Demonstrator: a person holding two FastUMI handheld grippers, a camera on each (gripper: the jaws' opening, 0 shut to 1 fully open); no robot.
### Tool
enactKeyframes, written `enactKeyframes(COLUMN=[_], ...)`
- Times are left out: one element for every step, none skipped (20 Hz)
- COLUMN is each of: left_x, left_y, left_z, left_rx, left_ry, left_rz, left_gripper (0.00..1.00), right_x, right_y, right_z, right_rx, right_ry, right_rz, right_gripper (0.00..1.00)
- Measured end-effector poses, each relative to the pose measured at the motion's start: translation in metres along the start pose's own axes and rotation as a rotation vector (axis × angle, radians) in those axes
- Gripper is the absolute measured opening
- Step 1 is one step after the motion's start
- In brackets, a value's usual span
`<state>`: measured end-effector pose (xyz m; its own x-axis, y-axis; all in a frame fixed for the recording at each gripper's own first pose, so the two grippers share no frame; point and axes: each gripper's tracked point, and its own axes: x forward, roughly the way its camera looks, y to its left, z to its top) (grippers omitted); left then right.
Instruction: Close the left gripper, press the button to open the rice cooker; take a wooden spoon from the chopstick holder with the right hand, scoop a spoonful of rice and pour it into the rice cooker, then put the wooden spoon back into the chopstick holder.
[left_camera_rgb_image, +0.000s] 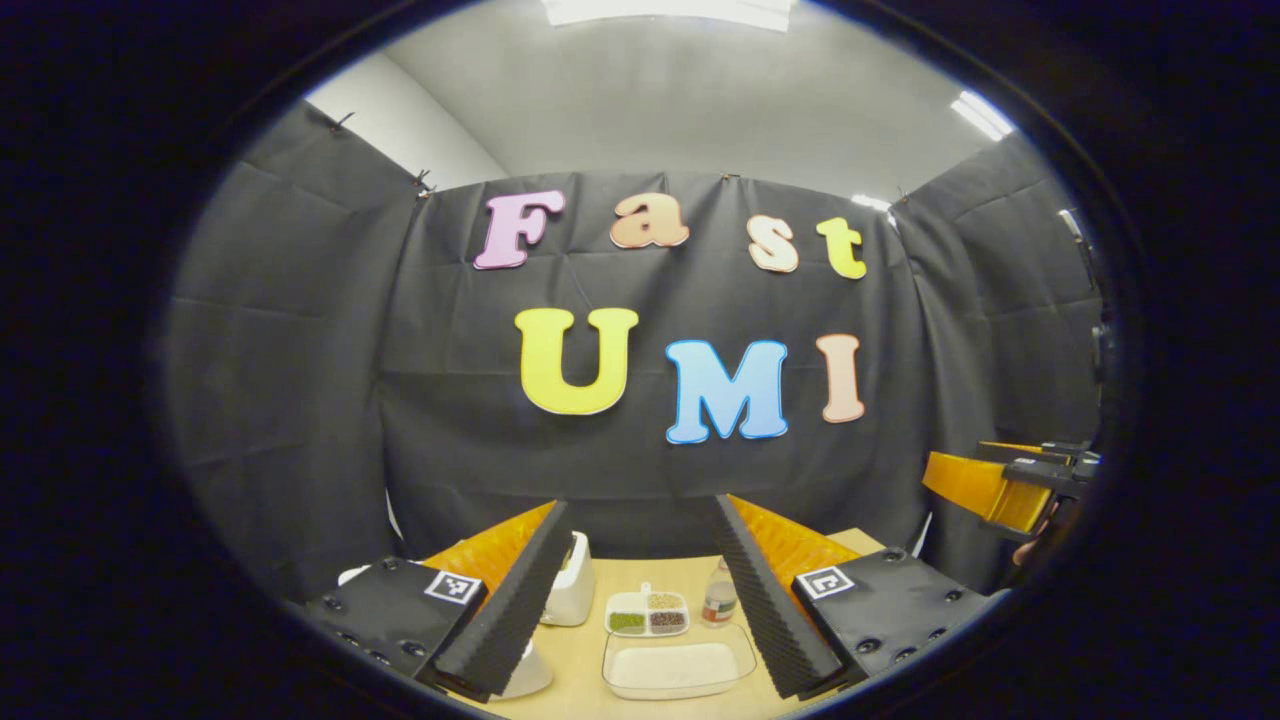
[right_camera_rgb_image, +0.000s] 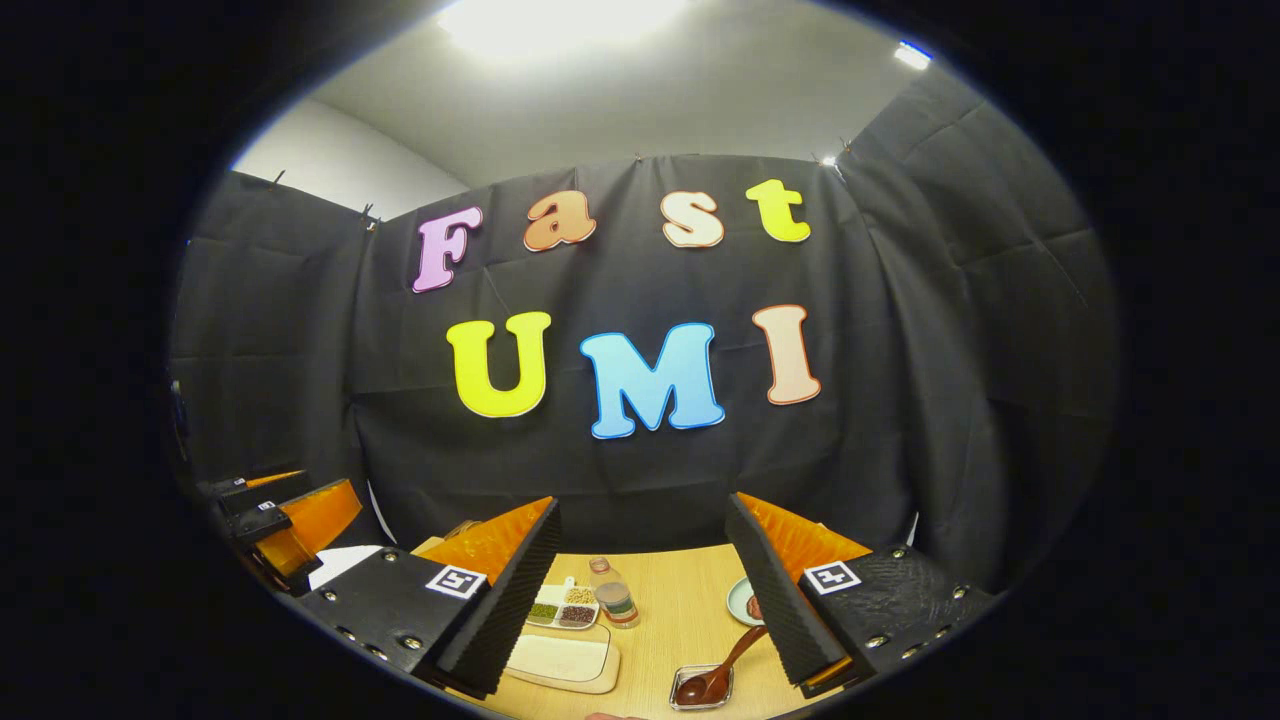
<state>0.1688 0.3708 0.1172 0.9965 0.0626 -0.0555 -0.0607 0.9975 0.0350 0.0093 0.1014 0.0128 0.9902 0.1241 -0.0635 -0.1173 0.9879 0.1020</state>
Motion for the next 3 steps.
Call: enactKeyframes(left_x=[-0.0006, -0.0009, -0.0021], left_y=[0.0015, 0.0047, 0.0067], left_z=[0.0015, 0.0032, 0.0023], left_rx=[0.000, 0.002, 0.000], left_ry=[-0.004, -0.009, -0.005], left_rz=[-0.004, -0.006, -0.013], left_gripper=[0.99, 1.00, 0.98], right_x=[-0.0016, -0.0037, -0.0060], right_y=[0.0024, 0.0052, 0.0076], right_z=[-0.0001, -0.0006, -0.0011], right_rx=[-0.002, -0.001, -0.002], right_ry=[0.000, 0.000, 0.001], right_rz=[-0.005, -0.008, -0.015], right_gripper=[0.99, 0.99, 0.99])
